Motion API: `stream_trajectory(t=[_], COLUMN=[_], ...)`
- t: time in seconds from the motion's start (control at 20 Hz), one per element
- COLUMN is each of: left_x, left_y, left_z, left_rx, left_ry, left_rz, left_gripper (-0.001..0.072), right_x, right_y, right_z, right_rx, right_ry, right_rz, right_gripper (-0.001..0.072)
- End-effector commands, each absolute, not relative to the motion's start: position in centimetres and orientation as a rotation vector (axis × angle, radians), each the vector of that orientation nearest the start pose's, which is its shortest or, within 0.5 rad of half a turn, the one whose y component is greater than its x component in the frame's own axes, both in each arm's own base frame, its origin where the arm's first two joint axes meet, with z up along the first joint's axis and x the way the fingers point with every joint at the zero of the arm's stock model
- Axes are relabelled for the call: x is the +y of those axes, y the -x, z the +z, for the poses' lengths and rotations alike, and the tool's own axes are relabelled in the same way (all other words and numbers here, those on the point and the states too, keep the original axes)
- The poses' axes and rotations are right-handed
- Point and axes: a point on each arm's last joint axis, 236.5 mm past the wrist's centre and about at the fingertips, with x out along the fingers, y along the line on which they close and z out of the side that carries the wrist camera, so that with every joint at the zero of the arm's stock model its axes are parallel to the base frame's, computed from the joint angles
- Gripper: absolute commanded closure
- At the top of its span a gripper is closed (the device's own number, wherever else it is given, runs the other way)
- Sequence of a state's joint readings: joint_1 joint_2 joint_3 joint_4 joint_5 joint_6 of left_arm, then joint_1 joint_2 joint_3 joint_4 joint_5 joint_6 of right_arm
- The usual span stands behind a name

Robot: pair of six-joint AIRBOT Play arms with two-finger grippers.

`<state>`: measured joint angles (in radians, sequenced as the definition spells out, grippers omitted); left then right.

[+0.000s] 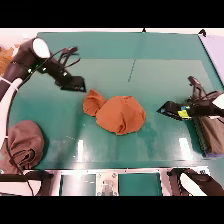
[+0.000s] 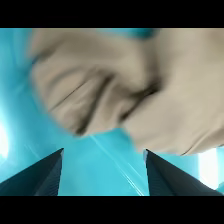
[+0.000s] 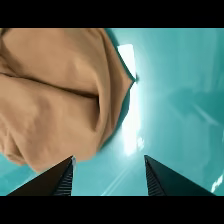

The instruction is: Fold the shirts.

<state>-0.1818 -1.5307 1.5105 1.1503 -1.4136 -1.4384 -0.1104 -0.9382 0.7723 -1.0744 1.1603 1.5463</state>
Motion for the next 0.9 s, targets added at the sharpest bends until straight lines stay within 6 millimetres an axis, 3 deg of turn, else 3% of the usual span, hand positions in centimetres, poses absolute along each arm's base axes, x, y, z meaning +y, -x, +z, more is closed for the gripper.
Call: stream_trajectory(t=[0.0, 0.1, 0.35, 0.5, 0.55, 0.6, 0.7, 0.75, 0.8, 0.85], left_x=[-13.6, -14.9, -19.6, -20.1, -20.1, -20.1, -20.0, -20.0, -20.0, -20.1], left_y=[-38.4, -38.9, -41.2, -40.5, -40.4, -40.4, -40.5, -40.5, -40.6, -40.6], left_z=[-2.0, -4.9, -7.9, -9.6, -9.7, -9.7, -9.8, -9.8, -9.7, -9.7], left_rx=[1.462, 1.404, 1.337, 1.389, 1.396, 1.394, 1.390, 1.390, 1.387, 1.386], left_ry=[0.284, 0.352, 0.617, 0.648, 0.649, 0.647, 0.647, 0.647, 0.648, 0.651], left_rz=[-0.457, -0.467, -0.580, -0.590, -0.593, -0.593, -0.589, -0.589, -0.588, -0.589], left_gripper=[0.0132, 0.0132, 0.0133, 0.0134, 0.0169, 0.0251, 0.0406, 0.0606, 0.0684, 0.0684], right_x=[9.4, 10.9, 13.8, 16.0, 16.9, 17.7, 18.8, 19.2, 19.3, 19.3], right_y=[-32.1, -33.5, -37.7, -38.6, -38.8, -39.0, -39.6, -39.9, -40.2, -40.5], right_z=[-2.4, -4.0, -5.2, -6.1, -6.1, -6.1, -5.7, -5.3, -4.9, -4.4], right_rx=[1.306, 1.339, 1.341, 1.368, 1.374, 1.375, 1.366, 1.355, 1.345, 1.337], right_ry=[-0.591, -0.648, -0.738, -0.699, -0.683, -0.667, -0.640, -0.628, -0.623, -0.618], right_rz=[0.287, 0.359, 0.480, 0.528, 0.548, 0.566, 0.595, 0.608, 0.615, 0.624], right_gripper=[0.0223, 0.0224, 0.0223, 0.0223, 0.0224, 0.0242, 0.0399, 0.0494, 0.0621, 0.0672])
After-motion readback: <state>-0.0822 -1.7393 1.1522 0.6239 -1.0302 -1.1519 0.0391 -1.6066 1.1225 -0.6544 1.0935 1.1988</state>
